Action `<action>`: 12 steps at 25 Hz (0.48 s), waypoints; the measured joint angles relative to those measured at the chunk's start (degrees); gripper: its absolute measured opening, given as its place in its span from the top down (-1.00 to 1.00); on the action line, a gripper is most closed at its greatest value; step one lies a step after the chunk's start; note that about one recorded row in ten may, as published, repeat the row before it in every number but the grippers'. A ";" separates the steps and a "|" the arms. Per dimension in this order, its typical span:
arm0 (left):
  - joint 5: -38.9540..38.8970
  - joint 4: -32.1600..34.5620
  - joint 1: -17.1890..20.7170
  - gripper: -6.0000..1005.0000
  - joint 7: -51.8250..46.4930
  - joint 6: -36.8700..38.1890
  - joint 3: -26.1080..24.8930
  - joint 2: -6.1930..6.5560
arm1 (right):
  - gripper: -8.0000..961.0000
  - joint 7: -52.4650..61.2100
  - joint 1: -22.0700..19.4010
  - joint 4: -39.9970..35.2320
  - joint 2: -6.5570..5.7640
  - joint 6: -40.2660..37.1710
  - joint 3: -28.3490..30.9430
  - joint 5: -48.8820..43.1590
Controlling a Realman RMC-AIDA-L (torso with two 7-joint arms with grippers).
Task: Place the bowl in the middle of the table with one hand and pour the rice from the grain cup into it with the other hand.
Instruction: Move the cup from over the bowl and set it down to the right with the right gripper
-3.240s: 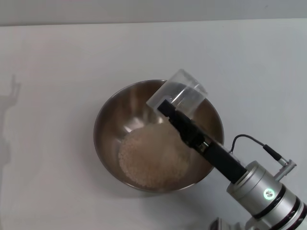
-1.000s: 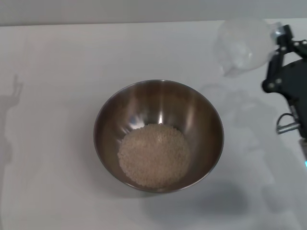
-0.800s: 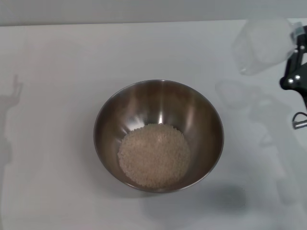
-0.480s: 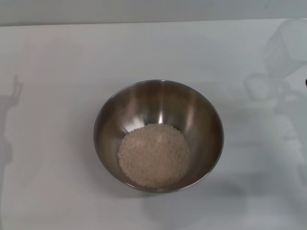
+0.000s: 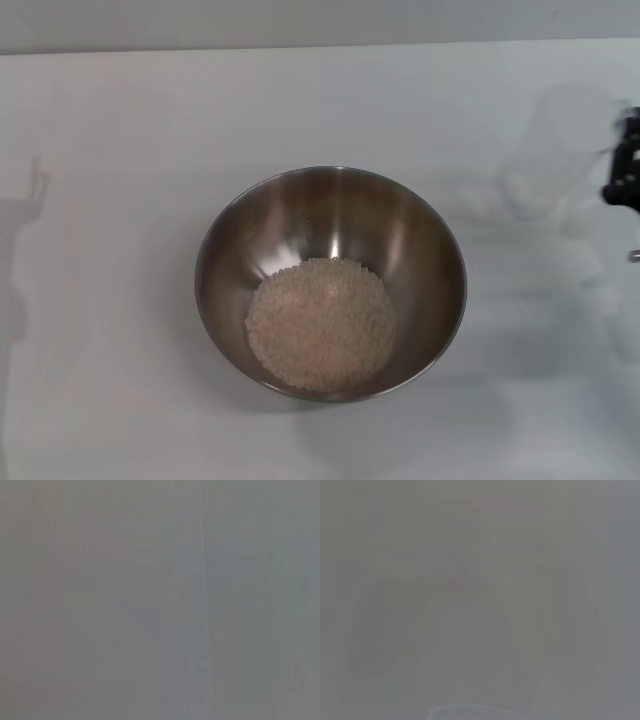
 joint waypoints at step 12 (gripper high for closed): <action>0.00 -0.02 -0.21 -0.65 0.00 -0.18 0.10 0.00 | 0.93 0.61 6.03 0.00 0.03 11.49 -5.80 -0.11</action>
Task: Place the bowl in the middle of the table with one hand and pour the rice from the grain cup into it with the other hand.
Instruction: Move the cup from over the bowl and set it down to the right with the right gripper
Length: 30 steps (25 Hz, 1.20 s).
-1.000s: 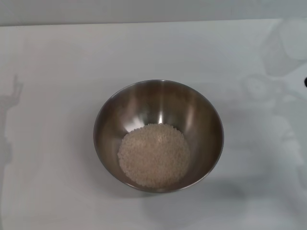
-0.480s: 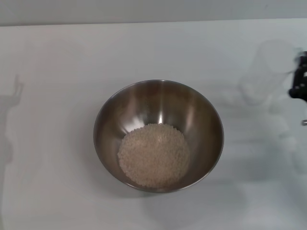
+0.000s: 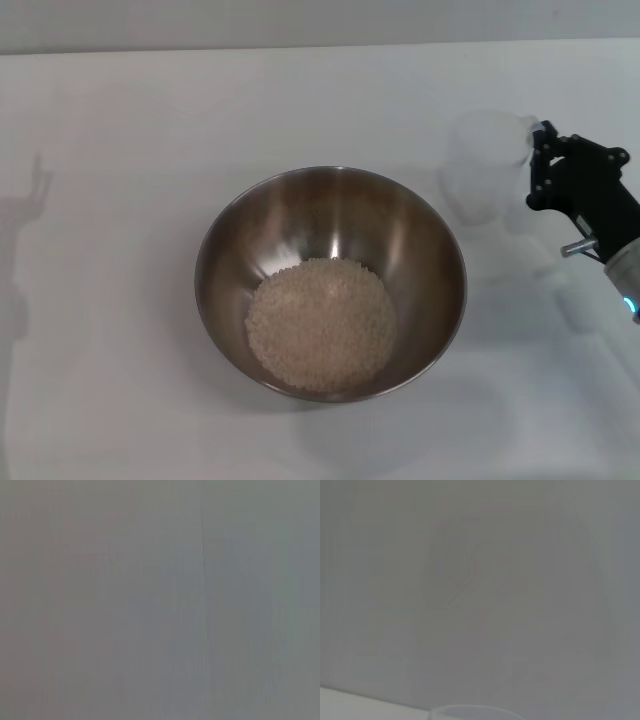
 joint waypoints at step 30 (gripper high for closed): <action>0.00 0.53 -1.43 -0.65 0.00 -1.11 0.00 0.00 | 0.88 0.08 3.22 0.42 -0.07 7.54 -3.75 -2.11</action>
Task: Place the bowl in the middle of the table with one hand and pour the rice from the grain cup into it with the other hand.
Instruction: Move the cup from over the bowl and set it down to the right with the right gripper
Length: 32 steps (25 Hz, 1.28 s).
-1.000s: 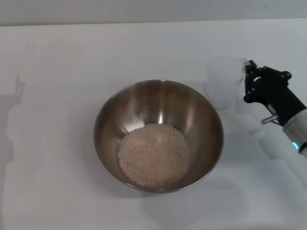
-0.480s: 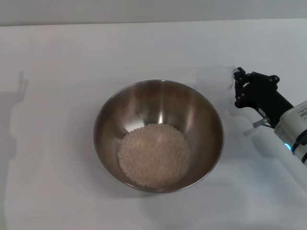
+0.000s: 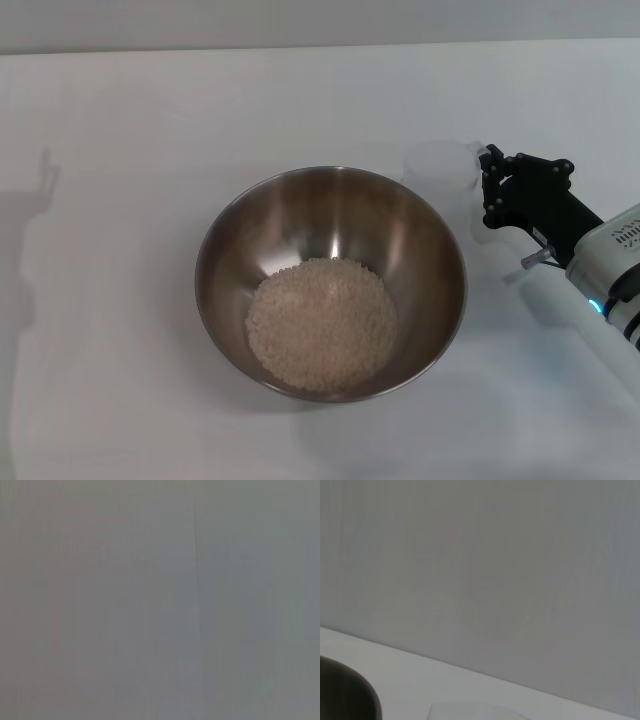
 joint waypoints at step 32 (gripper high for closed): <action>0.00 0.08 -0.60 -0.65 0.00 0.01 -0.56 0.00 | 0.54 -0.49 -3.19 1.41 0.21 -3.06 0.09 0.03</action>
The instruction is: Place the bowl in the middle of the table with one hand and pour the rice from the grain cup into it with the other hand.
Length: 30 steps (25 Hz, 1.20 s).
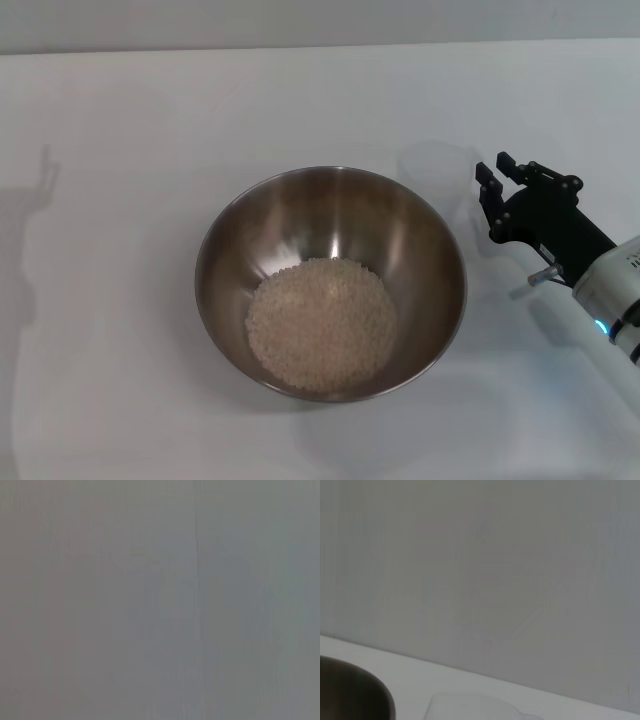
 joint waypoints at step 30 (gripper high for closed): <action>0.58 0.16 2.26 -0.65 0.58 1.07 2.76 0.24 | 0.00 0.37 -19.88 -0.84 -0.23 -38.78 5.24 5.13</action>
